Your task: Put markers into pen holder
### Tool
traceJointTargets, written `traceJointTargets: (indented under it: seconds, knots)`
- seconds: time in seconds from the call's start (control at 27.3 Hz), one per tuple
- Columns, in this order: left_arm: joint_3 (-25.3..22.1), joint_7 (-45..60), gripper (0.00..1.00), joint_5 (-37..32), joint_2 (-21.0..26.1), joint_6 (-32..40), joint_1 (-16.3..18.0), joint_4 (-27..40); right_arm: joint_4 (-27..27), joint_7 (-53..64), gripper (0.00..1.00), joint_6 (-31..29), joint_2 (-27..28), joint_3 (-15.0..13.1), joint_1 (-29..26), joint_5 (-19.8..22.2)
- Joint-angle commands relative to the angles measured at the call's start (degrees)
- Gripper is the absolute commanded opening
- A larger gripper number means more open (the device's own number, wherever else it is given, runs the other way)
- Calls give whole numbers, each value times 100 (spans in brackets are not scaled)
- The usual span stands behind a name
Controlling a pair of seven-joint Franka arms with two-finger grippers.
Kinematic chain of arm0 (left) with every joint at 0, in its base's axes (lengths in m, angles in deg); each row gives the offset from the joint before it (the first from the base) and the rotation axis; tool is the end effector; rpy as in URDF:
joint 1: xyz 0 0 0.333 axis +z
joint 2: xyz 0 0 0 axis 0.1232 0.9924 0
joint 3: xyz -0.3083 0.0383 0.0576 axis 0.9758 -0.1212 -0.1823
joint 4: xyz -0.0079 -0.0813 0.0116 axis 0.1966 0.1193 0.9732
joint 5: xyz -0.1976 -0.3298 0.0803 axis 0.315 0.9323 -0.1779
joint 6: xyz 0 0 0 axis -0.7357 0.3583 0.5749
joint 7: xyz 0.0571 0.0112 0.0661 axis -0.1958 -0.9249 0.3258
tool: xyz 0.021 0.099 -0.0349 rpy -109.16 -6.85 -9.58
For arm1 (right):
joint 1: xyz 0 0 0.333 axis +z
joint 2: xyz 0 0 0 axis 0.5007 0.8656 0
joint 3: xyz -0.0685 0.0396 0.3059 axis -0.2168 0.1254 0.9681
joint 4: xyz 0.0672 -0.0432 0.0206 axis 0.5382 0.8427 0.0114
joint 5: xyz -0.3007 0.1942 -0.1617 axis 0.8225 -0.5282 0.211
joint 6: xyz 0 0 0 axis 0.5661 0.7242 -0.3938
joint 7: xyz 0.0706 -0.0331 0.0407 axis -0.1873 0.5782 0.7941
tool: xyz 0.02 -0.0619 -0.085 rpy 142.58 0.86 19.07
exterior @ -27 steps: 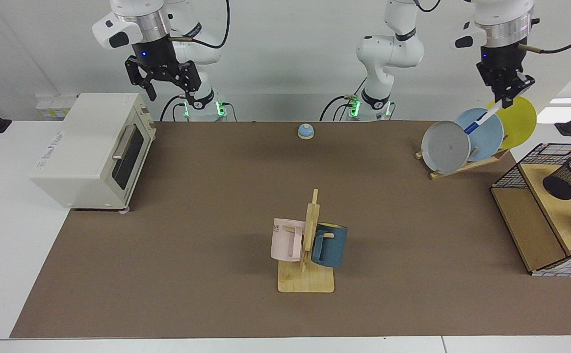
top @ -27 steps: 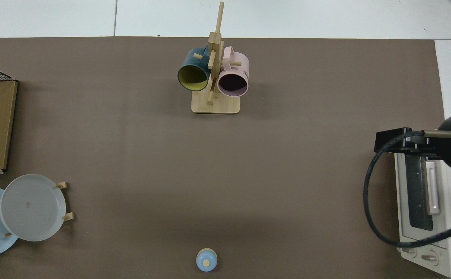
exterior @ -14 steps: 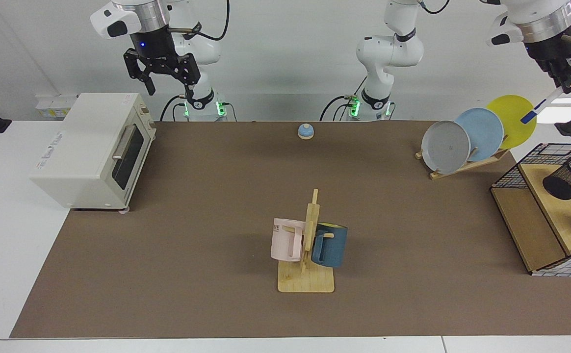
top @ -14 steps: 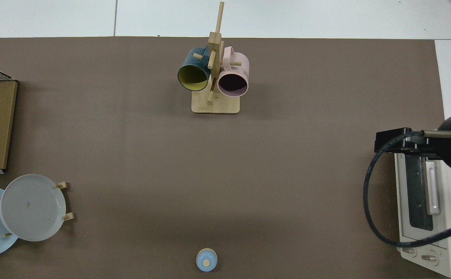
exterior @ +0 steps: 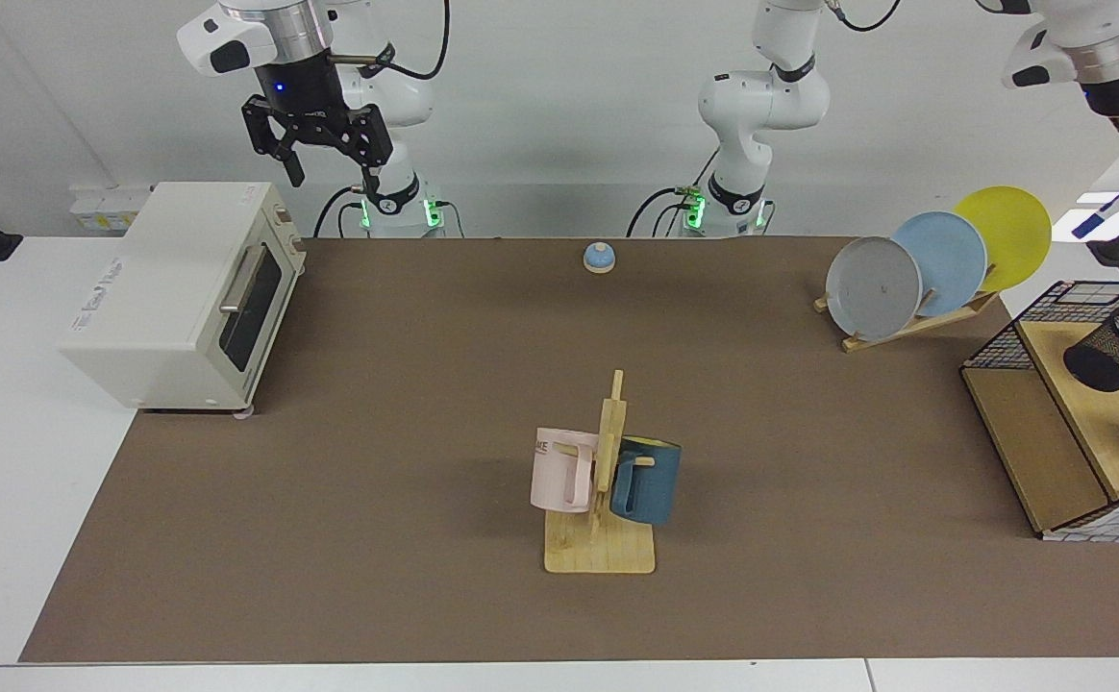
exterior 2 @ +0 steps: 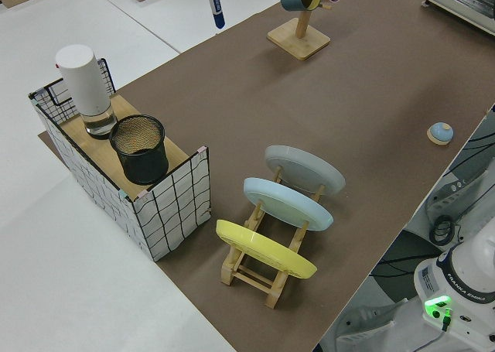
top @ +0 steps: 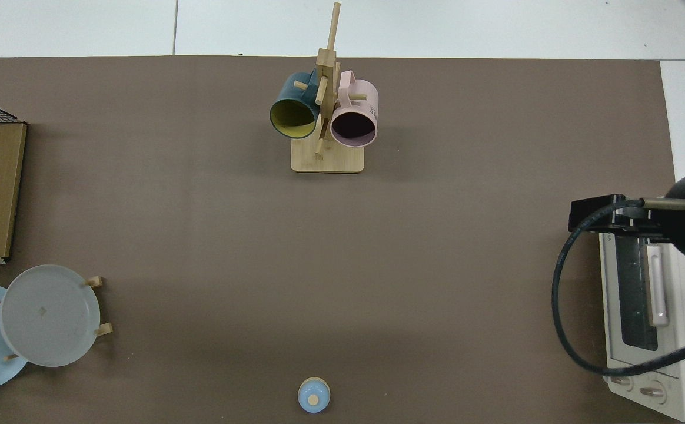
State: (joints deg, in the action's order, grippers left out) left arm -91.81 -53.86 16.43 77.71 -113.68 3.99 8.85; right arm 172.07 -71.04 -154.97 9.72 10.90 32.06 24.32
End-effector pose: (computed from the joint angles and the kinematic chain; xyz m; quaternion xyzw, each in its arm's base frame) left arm 0.5493 0.1307 0.7265 -0.6130 0.6703 0.2216 0.3546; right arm 0.5022 0.0958 0.7014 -0.9962 0.0845 -0.0207 0.0003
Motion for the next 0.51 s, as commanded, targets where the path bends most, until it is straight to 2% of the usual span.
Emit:
traceJointTargets:
  seconds: [0.0,0.48]
  knots:
    - [-299,-639,0,-41,319,-383,10,-330,123,-73,100,-15,-102,49,-104,-113]
    - [-1011,-1027,0,-393,1145,-1473,-34,-330,123,-73,100,-15,-102,49,-104,-113]
